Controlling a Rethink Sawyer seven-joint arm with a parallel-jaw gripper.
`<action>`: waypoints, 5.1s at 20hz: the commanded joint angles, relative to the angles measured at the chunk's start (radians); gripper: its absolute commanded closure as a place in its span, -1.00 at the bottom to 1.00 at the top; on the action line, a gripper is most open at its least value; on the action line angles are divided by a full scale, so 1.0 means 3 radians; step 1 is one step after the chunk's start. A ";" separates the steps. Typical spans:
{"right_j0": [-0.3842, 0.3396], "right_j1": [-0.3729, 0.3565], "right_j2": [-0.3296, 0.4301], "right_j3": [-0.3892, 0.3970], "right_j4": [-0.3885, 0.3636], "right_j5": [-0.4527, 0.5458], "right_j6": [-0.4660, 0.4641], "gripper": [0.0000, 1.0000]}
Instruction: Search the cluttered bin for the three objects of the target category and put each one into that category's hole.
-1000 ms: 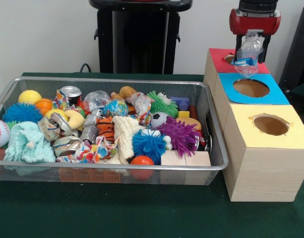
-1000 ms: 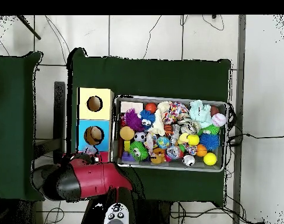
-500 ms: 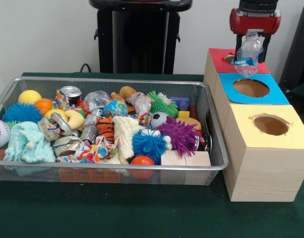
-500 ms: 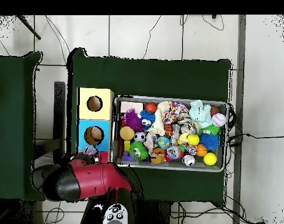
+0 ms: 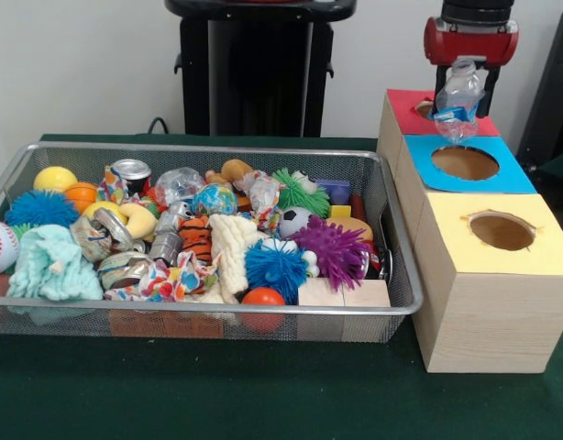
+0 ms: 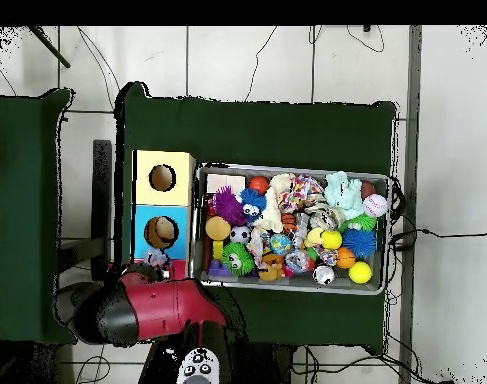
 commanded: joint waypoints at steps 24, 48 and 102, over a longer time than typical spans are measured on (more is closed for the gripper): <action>-0.0238 0.0651 0.0378 -0.0122 -0.0060 -0.0583 0.0382 -1.00; -0.0189 0.0635 0.0357 -0.0077 -0.0007 -0.0562 0.0419 -1.00; -0.2964 -0.0330 0.1626 0.0108 -0.1560 0.0705 -0.1055 -1.00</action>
